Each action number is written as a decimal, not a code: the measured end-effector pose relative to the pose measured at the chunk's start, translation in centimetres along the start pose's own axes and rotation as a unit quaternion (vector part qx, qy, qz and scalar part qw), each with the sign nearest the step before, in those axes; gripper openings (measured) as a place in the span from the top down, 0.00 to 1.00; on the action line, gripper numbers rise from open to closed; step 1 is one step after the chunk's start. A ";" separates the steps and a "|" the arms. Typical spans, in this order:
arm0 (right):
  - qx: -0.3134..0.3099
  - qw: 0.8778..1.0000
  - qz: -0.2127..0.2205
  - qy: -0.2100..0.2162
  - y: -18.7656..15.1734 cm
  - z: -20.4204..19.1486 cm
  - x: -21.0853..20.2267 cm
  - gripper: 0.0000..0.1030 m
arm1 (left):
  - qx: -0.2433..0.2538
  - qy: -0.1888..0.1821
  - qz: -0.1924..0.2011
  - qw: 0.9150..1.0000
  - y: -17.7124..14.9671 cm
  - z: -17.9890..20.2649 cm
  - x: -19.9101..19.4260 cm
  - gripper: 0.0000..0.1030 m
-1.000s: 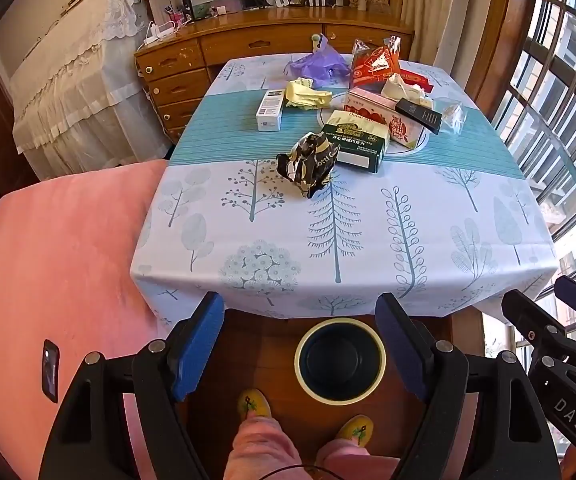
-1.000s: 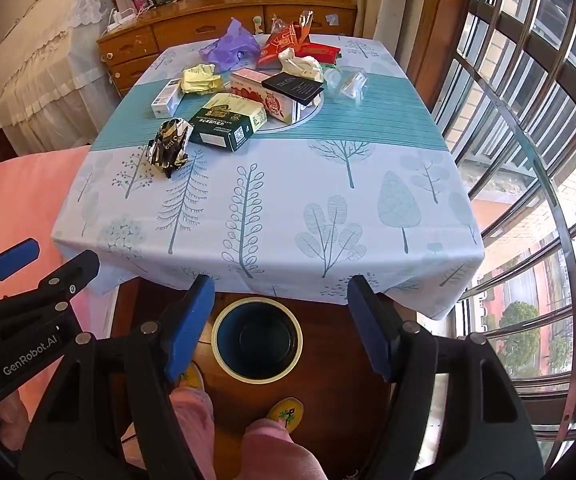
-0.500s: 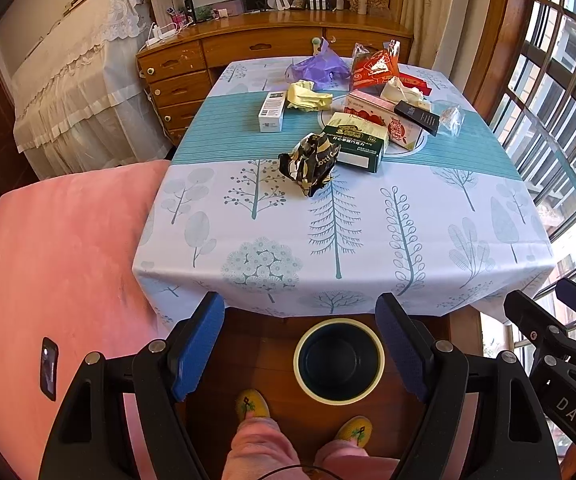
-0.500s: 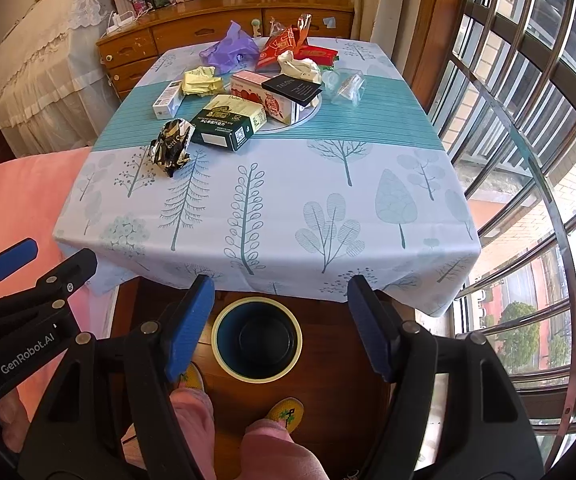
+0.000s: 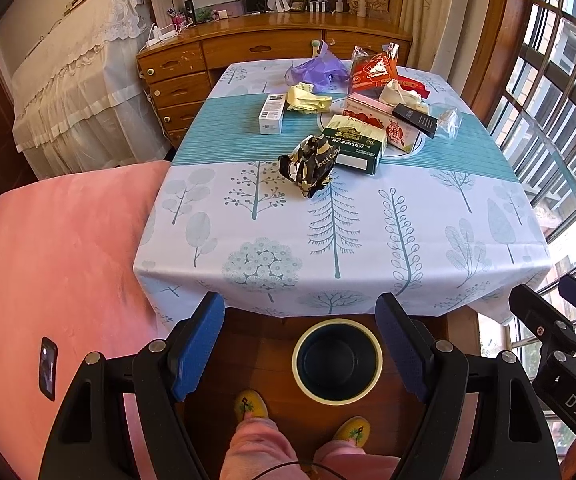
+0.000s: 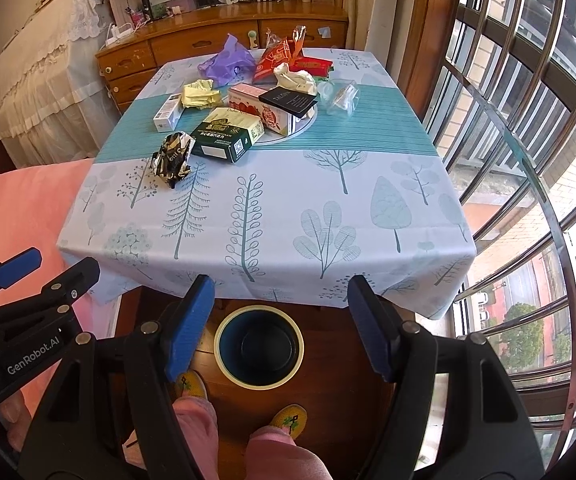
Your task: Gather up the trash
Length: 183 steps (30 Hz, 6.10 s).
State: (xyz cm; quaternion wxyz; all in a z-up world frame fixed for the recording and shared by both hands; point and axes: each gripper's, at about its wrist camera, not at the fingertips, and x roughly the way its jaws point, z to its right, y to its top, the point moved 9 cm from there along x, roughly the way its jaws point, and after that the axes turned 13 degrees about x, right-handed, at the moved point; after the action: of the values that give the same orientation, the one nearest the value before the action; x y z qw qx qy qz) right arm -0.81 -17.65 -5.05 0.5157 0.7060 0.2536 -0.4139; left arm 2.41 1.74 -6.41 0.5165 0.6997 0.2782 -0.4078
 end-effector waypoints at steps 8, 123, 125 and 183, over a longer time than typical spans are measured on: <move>-0.003 1.000 -0.001 0.003 0.0 -0.4 0.0 0.35 | -0.001 -0.002 0.000 1.000 0.0 0.0 0.0 0.25; 0.335 0.925 -0.129 0.126 12.9 -8.0 26.5 0.35 | 0.138 -0.127 -0.095 0.978 20.0 -6.4 23.2 0.60; 0.337 0.925 -0.129 0.122 13.2 -8.0 27.1 0.35 | 0.136 -0.133 -0.093 0.977 20.7 -6.0 23.4 0.60; 0.123 0.982 -0.139 0.041 10.2 -10.2 18.7 0.12 | 0.093 -0.148 -0.068 0.982 15.3 -6.8 14.4 0.60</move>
State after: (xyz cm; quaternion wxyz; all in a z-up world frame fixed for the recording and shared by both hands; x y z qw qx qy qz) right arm 20.44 -12.80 -14.30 0.3515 0.7383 0.3176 -0.4802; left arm 24.15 3.01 -10.27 0.4555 0.6566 0.2063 -0.5647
